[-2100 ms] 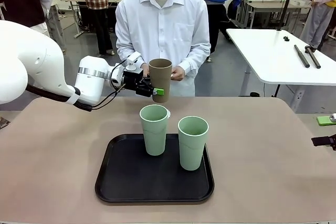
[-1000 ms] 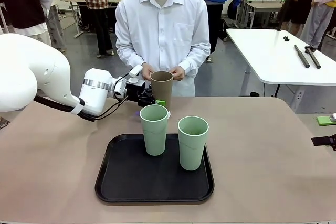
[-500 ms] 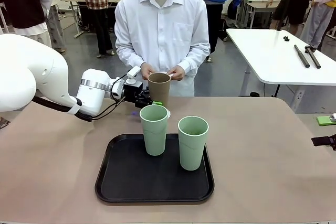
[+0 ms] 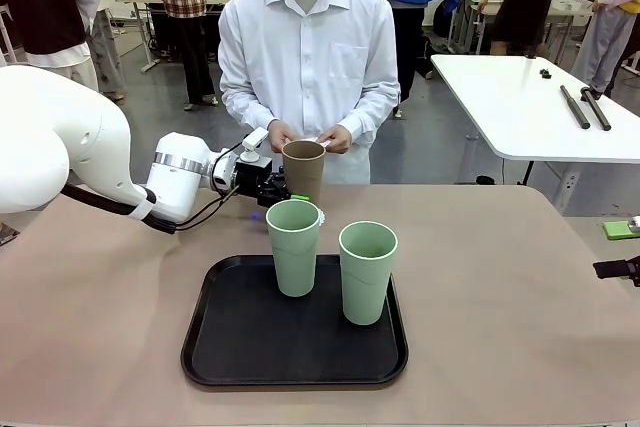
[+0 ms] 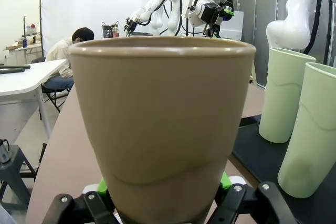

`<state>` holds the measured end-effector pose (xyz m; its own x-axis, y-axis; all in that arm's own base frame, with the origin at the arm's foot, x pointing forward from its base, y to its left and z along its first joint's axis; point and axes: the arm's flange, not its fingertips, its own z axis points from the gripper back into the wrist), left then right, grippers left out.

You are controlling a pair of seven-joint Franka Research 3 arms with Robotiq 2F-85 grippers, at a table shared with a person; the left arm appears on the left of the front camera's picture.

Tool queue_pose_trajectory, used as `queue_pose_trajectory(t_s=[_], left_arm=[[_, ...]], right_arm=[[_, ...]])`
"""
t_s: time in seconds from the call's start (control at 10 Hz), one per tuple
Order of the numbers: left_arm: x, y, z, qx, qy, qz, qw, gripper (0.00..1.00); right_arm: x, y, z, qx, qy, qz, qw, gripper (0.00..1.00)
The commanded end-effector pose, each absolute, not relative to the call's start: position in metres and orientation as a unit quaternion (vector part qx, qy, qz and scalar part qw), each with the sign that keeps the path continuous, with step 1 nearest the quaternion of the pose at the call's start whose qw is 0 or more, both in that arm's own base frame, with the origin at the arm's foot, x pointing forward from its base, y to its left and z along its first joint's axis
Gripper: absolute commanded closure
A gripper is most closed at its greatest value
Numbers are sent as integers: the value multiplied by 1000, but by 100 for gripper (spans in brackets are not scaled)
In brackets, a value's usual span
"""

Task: Place coasters on the table and set cups on them.
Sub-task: Pick up one Reusable plastic cup and place it on a coaster set by the human.

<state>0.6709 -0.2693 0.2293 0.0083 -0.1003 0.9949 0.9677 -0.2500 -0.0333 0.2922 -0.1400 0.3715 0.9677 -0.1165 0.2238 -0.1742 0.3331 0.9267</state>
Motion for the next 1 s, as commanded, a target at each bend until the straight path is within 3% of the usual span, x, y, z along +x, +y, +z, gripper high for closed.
queue_pose_trajectory(t_s=[0.0,0.9], left_arm=[[670,-270,230,-542,-388,-579,469,18],[677,-274,218,-544,-392,-569,475,18]], right_arm=[[294,-140,371,582,-132,18,802,0],[294,-140,371,582,-132,18,802,0]])
